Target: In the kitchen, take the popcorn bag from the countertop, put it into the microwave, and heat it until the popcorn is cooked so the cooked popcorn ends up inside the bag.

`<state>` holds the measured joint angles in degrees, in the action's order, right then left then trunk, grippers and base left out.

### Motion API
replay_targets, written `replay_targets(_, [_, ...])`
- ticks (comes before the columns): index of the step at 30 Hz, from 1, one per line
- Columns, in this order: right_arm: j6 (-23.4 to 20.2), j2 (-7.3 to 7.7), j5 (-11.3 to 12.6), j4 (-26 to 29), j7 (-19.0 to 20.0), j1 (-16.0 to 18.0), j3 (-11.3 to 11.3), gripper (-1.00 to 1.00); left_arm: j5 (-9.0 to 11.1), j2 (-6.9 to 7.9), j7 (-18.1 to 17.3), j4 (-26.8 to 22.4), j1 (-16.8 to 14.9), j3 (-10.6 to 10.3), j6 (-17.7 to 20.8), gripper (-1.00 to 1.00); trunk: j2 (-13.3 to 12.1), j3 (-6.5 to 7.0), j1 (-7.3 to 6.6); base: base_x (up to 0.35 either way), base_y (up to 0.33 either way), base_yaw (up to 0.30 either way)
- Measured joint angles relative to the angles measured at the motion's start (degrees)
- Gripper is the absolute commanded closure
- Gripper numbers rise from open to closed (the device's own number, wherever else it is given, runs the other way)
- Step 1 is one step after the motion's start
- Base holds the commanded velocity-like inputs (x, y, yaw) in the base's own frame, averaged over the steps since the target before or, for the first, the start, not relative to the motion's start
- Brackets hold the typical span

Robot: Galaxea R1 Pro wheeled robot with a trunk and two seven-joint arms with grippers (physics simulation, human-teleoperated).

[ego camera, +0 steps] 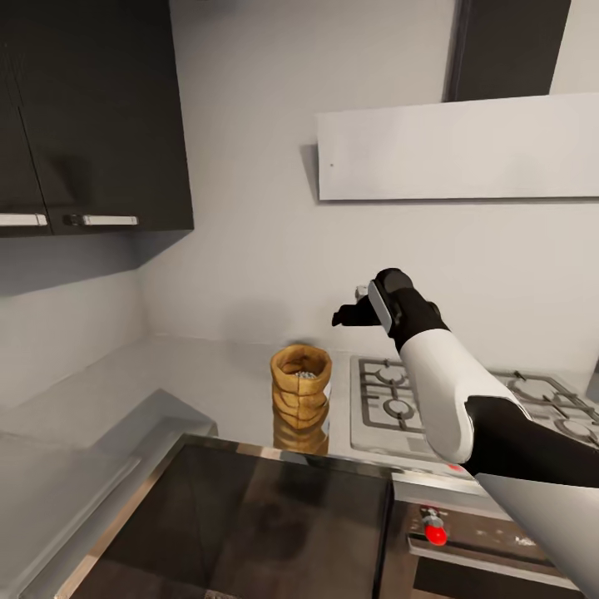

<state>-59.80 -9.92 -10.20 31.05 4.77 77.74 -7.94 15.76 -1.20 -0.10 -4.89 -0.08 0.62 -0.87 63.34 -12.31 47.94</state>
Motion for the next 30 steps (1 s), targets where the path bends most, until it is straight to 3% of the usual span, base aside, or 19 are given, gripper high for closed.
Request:
replay_targets(8, [0.0,-0.01,-0.4,-3.4,-0.4,0.0,0.1,-1.0,0.1,-0.09,0.0,0.0,0.0,0.1,0.0,-1.0,0.0,0.0,0.0,0.0,0.0,0.246])
replay_targets(18, [0.0,-0.01,-0.5,-9.1,-2.3,-0.4,0.2,-1.0,0.2,-0.12,0.0,0.1,0.0,0.2,0.0,-1.0,0.0,0.0,0.0,0.0,0.0,0.012])
replay_targets(30, [0.0,0.0,-0.3,-9.7,-4.5,-0.5,0.2,-1.0,0.2,-0.15,0.0,0.0,0.0,0.3,0.0,-1.0,0.0,0.0,0.0,0.0,0.0,0.0])
